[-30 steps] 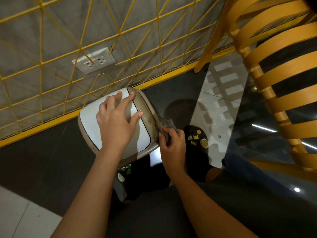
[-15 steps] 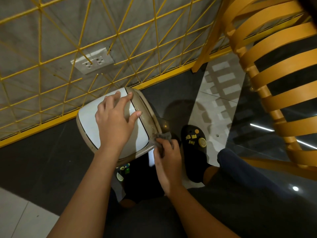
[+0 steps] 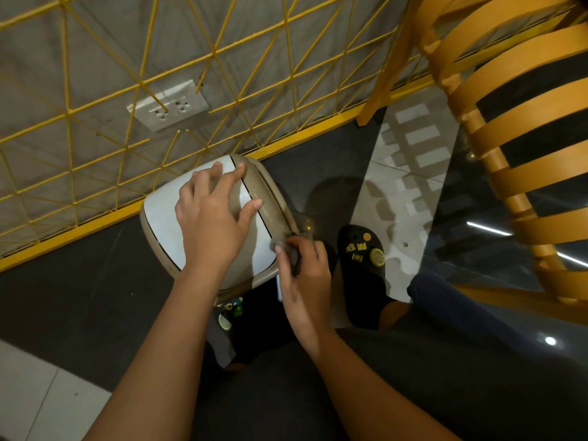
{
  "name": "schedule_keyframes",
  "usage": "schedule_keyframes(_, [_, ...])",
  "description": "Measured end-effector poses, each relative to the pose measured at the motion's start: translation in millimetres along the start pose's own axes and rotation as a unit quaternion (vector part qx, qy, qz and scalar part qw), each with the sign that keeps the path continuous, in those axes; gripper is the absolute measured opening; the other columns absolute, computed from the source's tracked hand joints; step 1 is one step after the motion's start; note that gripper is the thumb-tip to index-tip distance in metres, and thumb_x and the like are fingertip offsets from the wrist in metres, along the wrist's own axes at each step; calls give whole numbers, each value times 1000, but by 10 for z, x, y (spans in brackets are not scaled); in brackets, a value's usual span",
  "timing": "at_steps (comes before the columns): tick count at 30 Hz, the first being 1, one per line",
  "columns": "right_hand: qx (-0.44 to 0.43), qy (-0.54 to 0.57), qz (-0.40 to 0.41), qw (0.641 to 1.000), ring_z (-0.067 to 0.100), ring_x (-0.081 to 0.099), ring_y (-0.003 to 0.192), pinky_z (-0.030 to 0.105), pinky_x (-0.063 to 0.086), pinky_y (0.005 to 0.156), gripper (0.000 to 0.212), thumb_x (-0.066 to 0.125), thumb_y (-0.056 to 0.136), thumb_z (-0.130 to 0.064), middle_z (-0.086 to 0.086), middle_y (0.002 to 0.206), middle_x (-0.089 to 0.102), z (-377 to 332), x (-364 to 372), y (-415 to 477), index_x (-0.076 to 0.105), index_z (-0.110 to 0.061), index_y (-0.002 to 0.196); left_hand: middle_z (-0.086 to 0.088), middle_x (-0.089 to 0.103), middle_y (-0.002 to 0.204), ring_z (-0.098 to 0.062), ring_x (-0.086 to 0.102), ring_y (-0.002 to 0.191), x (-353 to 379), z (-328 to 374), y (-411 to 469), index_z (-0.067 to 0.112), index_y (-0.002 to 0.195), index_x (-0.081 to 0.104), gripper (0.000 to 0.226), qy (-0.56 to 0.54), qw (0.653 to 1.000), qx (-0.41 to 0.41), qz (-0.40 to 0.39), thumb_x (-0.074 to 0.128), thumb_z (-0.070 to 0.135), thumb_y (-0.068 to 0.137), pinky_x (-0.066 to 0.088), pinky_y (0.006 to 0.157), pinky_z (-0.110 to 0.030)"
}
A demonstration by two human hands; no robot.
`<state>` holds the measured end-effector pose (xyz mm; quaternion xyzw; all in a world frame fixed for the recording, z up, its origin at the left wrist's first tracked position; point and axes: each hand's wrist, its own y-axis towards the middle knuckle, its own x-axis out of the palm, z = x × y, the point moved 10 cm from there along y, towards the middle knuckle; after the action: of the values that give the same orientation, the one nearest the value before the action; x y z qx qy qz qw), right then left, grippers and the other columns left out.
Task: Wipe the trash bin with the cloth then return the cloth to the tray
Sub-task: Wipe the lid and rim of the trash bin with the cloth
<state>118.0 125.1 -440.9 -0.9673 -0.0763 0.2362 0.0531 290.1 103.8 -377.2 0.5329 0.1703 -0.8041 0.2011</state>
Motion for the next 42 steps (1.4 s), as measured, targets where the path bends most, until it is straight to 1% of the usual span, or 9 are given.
schedule_keyframes(4, [70,-8,-33,997,9,53,91,21,48,73,21,53,90,-33,-9,100,47,242,39,-49,59,-20,106,-6,42,137,-30,33,124,-3,-1,2,28,131,48,53,-2,1000,3,-1,62,42,82,29,99,-43])
schedule_keyframes(7, [93,12,4,996,11,53,91,26,51,75,18,54,89,-29,-7,100,48,227,-27,74,60,-18,103,-6,40,139,-29,31,127,17,-9,-3,30,133,46,56,2,1000,2,-11,62,44,81,28,101,-44])
schedule_keyframes(13, [65,14,-10,998,7,51,91,11,40,71,18,55,89,-31,-11,97,46,147,5,37,60,-20,102,-7,37,142,-32,28,131,28,5,-12,30,134,43,66,12,1000,4,-17,66,48,75,28,102,-47])
schedule_keyframes(20, [103,19,-2,995,9,51,93,13,41,71,17,58,86,-30,-11,97,46,264,-8,52,62,-21,100,-6,36,142,-31,27,132,51,5,0,30,134,42,65,18,1000,0,-20,66,48,76,27,103,-47])
schedule_keyframes(23, [127,37,7,991,12,53,94,23,49,76,17,57,87,-27,-11,99,46,312,-31,145,63,-19,102,-6,36,142,-31,27,131,50,-2,-3,30,134,42,65,18,1000,1,-20,66,48,76,27,103,-47])
schedule_keyframes(29, [163,99,-6,982,-16,47,88,-2,37,68,13,58,88,-27,-14,97,44,301,33,-85,63,-24,100,-5,38,141,-30,28,129,34,4,3,30,132,44,65,19,1000,-3,-13,68,48,74,28,100,-47])
schedule_keyframes(34, [195,169,2,966,-20,48,85,3,43,78,9,59,87,-28,-15,99,49,112,140,125,62,-27,95,-5,38,140,-29,29,128,36,12,7,31,132,44,64,18,1000,1,-16,67,48,75,28,100,-46])
schedule_keyframes(37, [182,193,19,964,-30,44,83,-7,36,67,20,60,88,-23,-16,96,48,111,116,146,66,-15,105,-5,38,140,-29,30,127,31,9,4,32,132,44,64,23,1000,-1,-17,67,49,74,29,100,-46])
schedule_keyframes(42, [234,205,31,950,-29,44,79,-3,39,71,24,59,88,-23,-20,92,44,365,93,25,66,-14,110,-6,40,137,-30,31,126,30,10,17,29,130,47,64,13,1000,-13,-11,70,46,72,28,99,-46])
